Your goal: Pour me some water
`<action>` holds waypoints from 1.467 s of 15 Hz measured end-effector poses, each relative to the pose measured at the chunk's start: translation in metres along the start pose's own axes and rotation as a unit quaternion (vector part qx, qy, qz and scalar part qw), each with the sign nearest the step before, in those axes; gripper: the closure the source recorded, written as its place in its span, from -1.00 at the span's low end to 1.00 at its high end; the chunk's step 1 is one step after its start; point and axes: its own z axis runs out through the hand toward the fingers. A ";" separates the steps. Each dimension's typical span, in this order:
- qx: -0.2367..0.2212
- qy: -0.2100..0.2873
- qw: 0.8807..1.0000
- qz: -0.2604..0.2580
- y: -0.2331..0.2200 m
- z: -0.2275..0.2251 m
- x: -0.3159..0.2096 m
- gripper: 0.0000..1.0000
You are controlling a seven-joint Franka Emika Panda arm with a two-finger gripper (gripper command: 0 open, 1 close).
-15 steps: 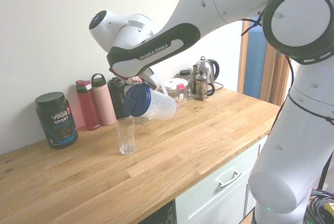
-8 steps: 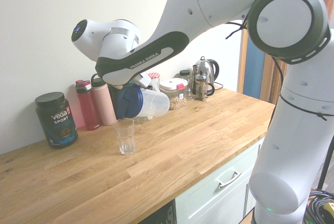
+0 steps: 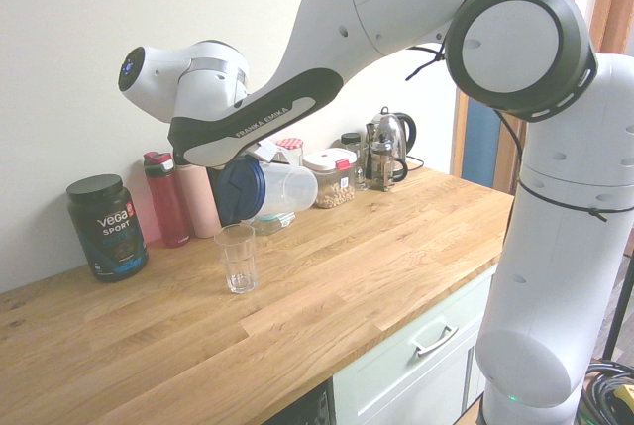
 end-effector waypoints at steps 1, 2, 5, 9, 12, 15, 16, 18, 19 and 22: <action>0.001 0.001 1.000 0.001 0.001 -0.001 0.000 1.00; 0.009 0.006 1.000 0.005 0.003 -0.004 -0.001 1.00; 0.066 0.045 0.996 0.030 0.024 -0.016 -0.031 1.00; 0.183 0.101 0.973 0.096 0.076 0.006 -0.127 1.00; 0.269 0.123 0.942 0.158 0.093 0.036 -0.170 1.00; 0.334 0.131 0.907 0.218 0.101 0.061 -0.190 1.00; 0.352 0.129 0.896 0.239 0.104 0.073 -0.199 1.00; 0.382 0.120 0.871 0.286 0.112 0.106 -0.229 1.00; 0.394 0.115 0.857 0.312 0.115 0.125 -0.249 1.00; 0.420 0.093 0.814 0.391 0.107 0.186 -0.307 1.00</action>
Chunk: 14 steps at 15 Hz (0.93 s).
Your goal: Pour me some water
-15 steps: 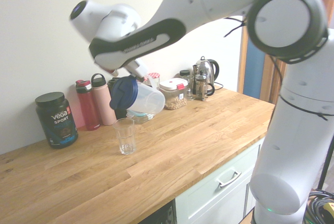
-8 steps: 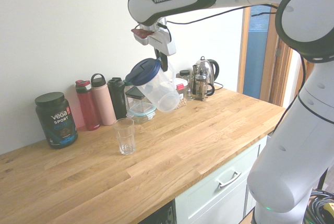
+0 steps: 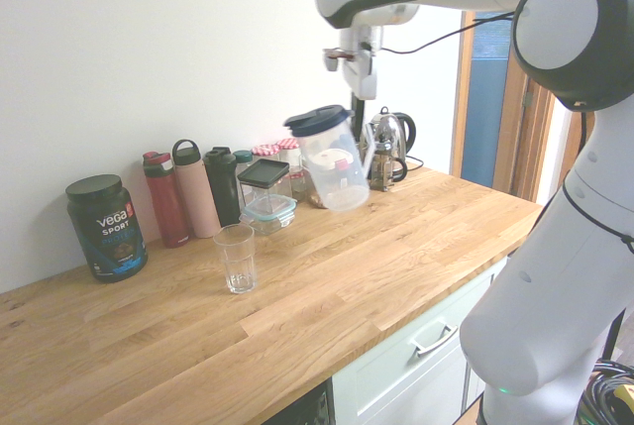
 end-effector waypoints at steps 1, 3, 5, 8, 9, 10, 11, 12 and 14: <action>0.006 0.006 0.999 0.031 0.016 0.013 -0.009 1.00; 0.015 0.017 0.996 0.092 0.025 0.049 -0.017 1.00; 0.023 0.030 0.988 0.148 0.021 0.086 -0.020 1.00; 0.028 0.064 0.972 0.224 0.023 0.107 -0.023 1.00; 0.023 0.080 0.966 0.246 0.028 0.108 -0.024 1.00; 0.017 0.099 0.959 0.266 0.033 0.108 -0.025 1.00; 0.009 0.116 0.953 0.279 0.038 0.107 -0.027 1.00; 0.000 0.125 0.950 0.285 0.040 0.106 -0.031 1.00; -0.008 0.128 0.949 0.287 0.040 0.106 -0.045 1.00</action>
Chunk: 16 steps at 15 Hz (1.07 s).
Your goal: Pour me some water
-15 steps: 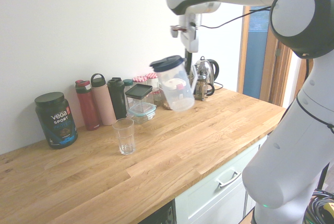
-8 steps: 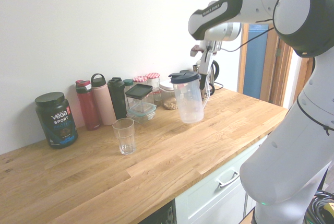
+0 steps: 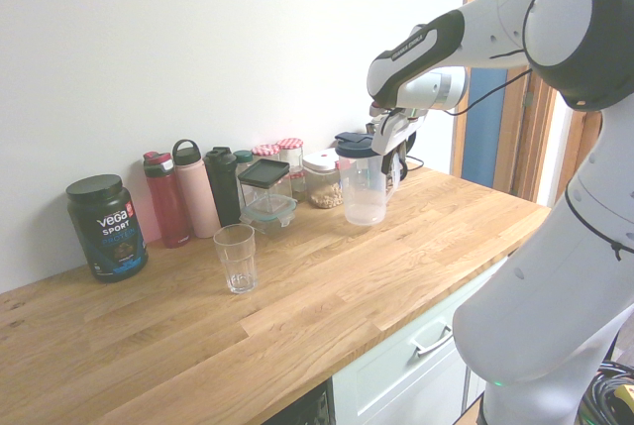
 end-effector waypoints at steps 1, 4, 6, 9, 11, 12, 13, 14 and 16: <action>0.001 -0.001 1.000 0.001 0.002 0.000 -0.006 1.00; 0.003 -0.008 1.000 0.010 0.002 0.007 -0.014 1.00; 0.000 -0.003 1.000 0.021 0.003 0.015 -0.011 -1.00; -0.005 -0.010 0.999 0.034 0.004 0.027 -0.010 -1.00; -0.006 -0.007 0.999 0.038 0.003 0.029 -0.009 -1.00; -0.006 -0.007 0.999 0.039 0.002 0.029 -0.009 -1.00; -0.006 -0.006 0.999 0.038 0.000 0.028 -0.008 -1.00; -0.005 -0.004 0.999 0.037 -0.002 0.027 -0.007 -1.00; -0.006 -0.001 0.999 0.036 -0.004 0.024 -0.005 -1.00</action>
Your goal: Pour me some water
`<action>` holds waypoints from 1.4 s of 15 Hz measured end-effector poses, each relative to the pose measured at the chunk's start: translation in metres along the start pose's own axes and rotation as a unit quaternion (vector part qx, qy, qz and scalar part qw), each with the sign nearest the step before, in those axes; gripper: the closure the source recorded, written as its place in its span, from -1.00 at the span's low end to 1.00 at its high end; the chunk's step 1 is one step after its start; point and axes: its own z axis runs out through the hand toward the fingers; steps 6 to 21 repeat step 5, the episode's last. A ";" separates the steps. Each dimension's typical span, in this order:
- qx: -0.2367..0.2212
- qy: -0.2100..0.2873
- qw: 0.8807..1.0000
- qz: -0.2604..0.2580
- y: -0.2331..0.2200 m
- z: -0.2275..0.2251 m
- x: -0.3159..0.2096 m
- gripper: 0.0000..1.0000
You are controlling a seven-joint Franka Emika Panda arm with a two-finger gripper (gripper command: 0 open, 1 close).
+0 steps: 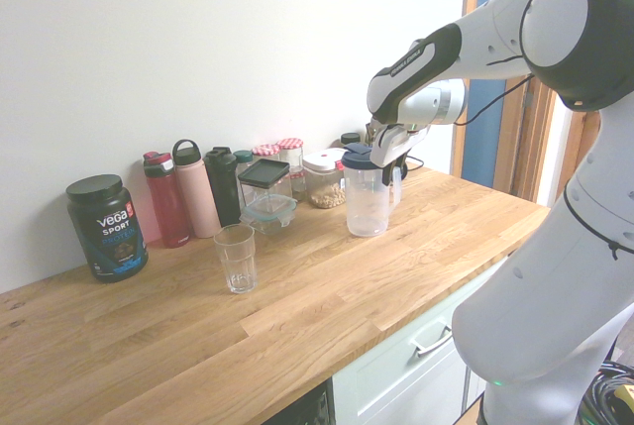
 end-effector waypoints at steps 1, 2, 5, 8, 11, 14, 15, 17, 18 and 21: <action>-0.002 -0.001 1.000 -0.001 0.000 -0.001 0.000 -1.00; -0.012 -0.011 1.000 -0.005 0.001 0.000 -0.001 -1.00; -0.065 -0.095 0.993 -0.015 0.007 0.002 -0.016 -1.00; -0.065 -0.095 0.993 -0.015 0.007 0.002 -0.016 -1.00; -0.065 -0.095 0.993 -0.015 0.007 0.002 -0.016 -1.00; -0.065 -0.095 0.993 -0.015 0.007 0.002 -0.016 -1.00; -0.065 -0.095 0.993 -0.015 0.007 0.002 -0.016 -1.00; -0.065 -0.095 0.993 -0.015 0.007 0.002 -0.016 -1.00; -0.065 -0.095 0.993 -0.015 0.007 0.002 -0.016 -1.00; -0.065 -0.095 0.993 -0.015 0.007 0.002 -0.016 -1.00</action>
